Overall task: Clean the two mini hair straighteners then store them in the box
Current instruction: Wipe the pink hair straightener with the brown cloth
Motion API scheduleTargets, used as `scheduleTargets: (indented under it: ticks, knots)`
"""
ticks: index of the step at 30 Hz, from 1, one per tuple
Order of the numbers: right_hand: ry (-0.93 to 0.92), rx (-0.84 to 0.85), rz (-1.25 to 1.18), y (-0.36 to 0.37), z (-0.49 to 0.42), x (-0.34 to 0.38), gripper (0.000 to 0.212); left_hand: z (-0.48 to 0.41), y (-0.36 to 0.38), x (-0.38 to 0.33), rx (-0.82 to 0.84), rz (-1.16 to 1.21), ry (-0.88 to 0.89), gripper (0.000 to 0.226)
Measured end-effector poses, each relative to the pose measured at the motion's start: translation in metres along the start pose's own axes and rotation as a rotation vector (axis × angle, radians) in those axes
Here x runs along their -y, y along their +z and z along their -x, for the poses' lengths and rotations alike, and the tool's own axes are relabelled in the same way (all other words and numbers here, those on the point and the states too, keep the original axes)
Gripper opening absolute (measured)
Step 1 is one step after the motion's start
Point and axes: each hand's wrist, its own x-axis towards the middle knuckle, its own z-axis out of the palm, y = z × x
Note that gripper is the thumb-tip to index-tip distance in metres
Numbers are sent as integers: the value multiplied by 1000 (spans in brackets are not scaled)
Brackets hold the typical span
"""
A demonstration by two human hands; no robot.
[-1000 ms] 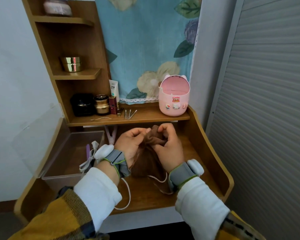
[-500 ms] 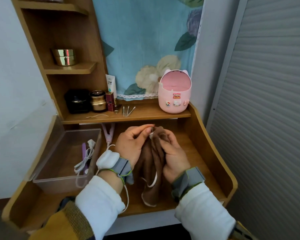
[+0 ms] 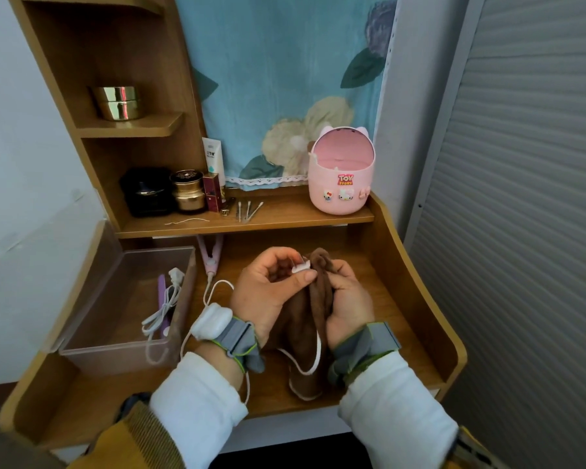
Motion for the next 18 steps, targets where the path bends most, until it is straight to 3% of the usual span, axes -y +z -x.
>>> scheduleTargets:
  ticks: [4, 6, 8, 10, 14, 18]
  knots:
    - [10, 51, -115, 2, 6, 1, 20, 0, 4, -4, 26, 66, 12, 25]
    - [5, 132, -156, 4, 11, 0, 22, -5, 0, -7, 2, -114, 82, 29]
    - [-48, 173, -120, 3, 13, 1, 26, -8, -3, -8, 10, -155, 84, 36]
    - [-109, 174, -79, 2, 14, 3, 30, -6, -3, -9, 39, -31, 10, 45]
    - [-238, 144, 84, 5, 17, 8, 30, -2, 0, -11, 50, 115, -35, 42]
    - [-262, 160, 205, 3, 20, 9, 27, -3, -1, -12, 49, 75, -12, 45]
